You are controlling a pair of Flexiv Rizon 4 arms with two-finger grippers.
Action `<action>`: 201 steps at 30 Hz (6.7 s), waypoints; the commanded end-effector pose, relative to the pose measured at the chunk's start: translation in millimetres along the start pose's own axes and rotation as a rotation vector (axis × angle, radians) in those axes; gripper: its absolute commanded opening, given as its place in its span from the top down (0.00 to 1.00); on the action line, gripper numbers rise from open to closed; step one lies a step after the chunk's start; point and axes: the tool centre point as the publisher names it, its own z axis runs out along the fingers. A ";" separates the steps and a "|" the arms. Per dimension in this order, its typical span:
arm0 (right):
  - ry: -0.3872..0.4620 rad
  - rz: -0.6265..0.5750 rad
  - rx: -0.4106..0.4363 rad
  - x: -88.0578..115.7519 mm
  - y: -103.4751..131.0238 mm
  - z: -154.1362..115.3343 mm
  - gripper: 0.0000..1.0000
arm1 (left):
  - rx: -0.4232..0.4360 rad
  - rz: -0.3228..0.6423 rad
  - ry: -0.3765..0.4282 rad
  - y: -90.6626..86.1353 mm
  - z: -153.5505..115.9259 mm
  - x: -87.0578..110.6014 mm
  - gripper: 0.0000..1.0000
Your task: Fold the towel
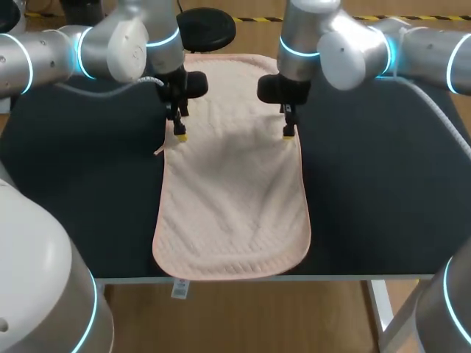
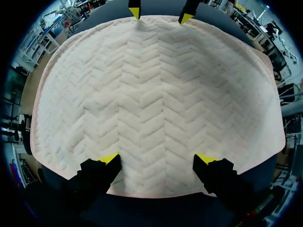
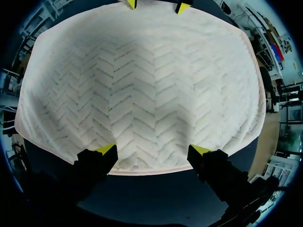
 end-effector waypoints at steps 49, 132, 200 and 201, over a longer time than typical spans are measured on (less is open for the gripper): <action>-0.127 -0.078 -0.070 -8.6 -6.4 -92.6 1.00 | 0.067 -0.046 -0.229 -6.9 -102.5 -13.9 1.00; -0.241 -0.147 -0.024 5.4 -28.3 -158.0 1.00 | 0.206 -0.038 -0.214 -72.6 -144.6 1.9 1.00; -0.242 0.085 -0.009 -84.1 -65.1 -82.1 0.00 | 0.518 0.096 -0.044 -30.4 -108.8 -85.8 0.00; -0.243 0.086 -0.008 -82.7 -65.2 -82.3 0.00 | 0.559 0.111 -0.042 -30.1 -109.6 -81.3 0.00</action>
